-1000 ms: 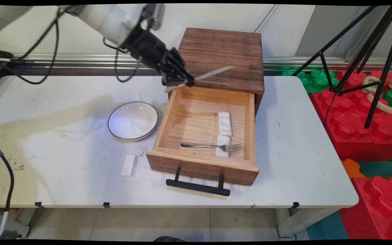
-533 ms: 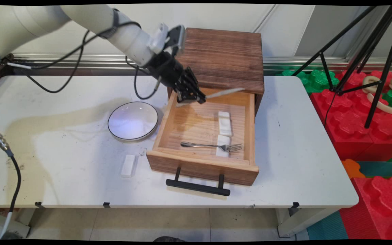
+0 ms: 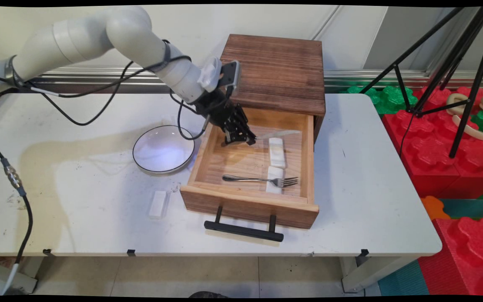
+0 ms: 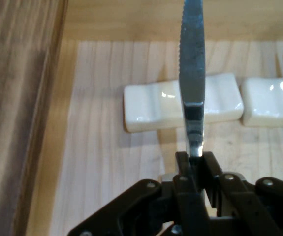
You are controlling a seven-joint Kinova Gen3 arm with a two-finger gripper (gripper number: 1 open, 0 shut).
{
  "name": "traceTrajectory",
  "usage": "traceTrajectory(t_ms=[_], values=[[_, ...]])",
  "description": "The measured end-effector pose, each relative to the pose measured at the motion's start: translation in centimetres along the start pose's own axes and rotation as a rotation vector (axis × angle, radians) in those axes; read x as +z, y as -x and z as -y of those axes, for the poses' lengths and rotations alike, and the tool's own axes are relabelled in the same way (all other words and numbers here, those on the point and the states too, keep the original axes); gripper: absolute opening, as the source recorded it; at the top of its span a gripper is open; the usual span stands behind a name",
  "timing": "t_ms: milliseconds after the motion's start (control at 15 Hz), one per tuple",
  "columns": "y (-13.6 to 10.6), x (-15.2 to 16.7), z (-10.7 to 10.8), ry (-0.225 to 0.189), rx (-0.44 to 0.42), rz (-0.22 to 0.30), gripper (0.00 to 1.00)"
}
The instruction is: Place the picked object into the drawer
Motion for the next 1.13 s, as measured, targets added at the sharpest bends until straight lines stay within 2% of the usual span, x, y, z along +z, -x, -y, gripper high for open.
traceTrajectory(t_ms=[600,667,1133], values=[[1.8,3.2,0.4,0.021,-0.018,0.045,0.0],[1.9,3.4,0.4,0.022,-0.019,0.047,1.0],[1.8,3.4,0.8,0.009,-0.025,0.034,1.0]])
